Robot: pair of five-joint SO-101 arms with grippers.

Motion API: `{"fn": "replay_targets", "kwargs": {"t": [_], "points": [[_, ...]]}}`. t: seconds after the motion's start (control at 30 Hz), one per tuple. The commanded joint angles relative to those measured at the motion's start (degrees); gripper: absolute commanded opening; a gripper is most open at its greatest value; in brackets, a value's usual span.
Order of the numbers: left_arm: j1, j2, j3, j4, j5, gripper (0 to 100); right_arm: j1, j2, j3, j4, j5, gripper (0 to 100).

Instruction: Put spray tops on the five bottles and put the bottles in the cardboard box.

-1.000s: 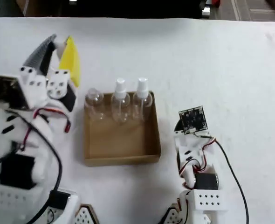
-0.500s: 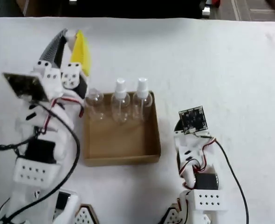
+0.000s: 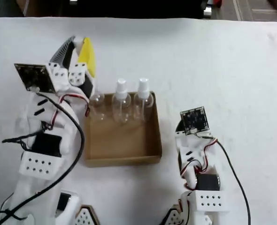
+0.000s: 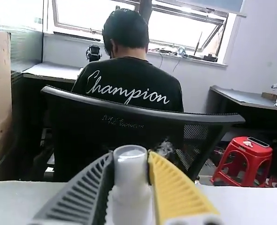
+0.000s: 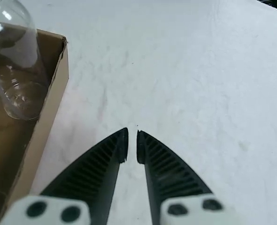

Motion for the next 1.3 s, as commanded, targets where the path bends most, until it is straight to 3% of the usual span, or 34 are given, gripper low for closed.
{"fn": "replay_targets", "kwargs": {"t": [0.0, 0.8, 0.97, 1.27], "points": [[0.31, 0.13, 0.35, -1.67, 0.53, 2, -0.04, -0.48, -0.44, -1.54, 0.62, 1.5], [-0.04, 0.13, 2.37, -1.32, 0.44, 3, -0.04, -0.40, -0.44, -1.54, 0.70, 1.5], [-1.27, -0.04, 4.84, -1.23, 0.97, 13, -0.04, -0.40, -0.44, -1.54, 0.70, 1.5], [-1.27, -0.31, 4.92, -1.23, 0.88, 14, -0.04, -0.40, -0.35, -1.54, 0.70, 1.5]]}}
